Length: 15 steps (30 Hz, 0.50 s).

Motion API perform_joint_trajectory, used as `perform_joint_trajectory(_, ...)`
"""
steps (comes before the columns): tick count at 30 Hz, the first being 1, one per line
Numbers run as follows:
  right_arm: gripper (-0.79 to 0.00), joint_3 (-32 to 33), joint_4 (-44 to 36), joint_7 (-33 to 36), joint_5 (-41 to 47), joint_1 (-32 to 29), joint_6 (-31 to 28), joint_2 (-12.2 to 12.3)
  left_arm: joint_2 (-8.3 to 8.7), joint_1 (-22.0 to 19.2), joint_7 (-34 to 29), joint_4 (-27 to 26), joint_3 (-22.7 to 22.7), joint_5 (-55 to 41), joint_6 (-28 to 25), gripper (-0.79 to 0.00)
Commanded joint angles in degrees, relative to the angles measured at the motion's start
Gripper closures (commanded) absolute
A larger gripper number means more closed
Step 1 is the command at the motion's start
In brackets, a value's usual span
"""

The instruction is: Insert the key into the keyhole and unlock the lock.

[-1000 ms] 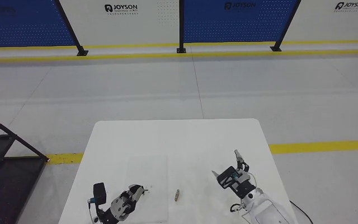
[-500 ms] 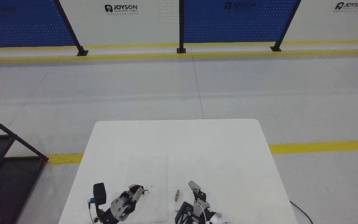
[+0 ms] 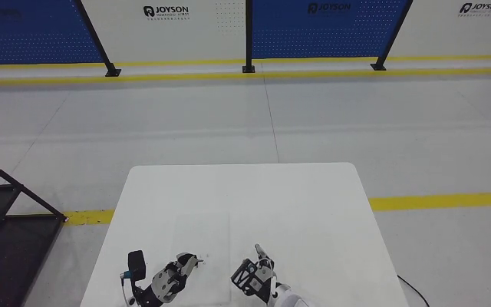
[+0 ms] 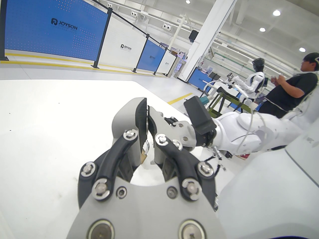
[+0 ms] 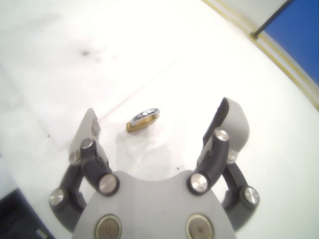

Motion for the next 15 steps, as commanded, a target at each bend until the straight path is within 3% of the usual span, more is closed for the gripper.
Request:
perform_joint_trajectory(1,-0.785,-0.51,1.07,0.05,0.28,0.84,-0.30,-0.20,0.00,0.00,0.00,0.00,0.00,0.00,0.00,0.000)
perform_joint_trajectory(3,-0.785,-0.80,1.81,0.08,0.60,1.32,-0.25,-0.35,0.00,0.00,0.00,0.00,0.00,0.00,0.00,0.000)
perform_joint_trajectory(5,-0.699,-0.97,2.43,0.12,0.94,1.59,-0.58,-0.42,0.00,0.00,0.00,0.00,0.00,0.00,0.00,0.000)
perform_joint_trajectory(7,-0.782,-1.08,2.94,0.24,1.14,1.80,-0.50,-0.49,0.00,0.00,0.00,0.00,0.00,0.00,0.00,0.000)
perform_joint_trajectory(12,-0.739,-1.50,4.05,0.30,2.33,2.42,-2.05,-0.62,0.00,0.00,0.00,0.00,0.00,0.00,0.00,0.000)
perform_joint_trajectory(15,-0.662,-1.42,4.35,-0.07,2.46,2.31,-2.36,-0.55,0.00,0.00,0.00,0.00,0.00,0.00,0.00,0.000)
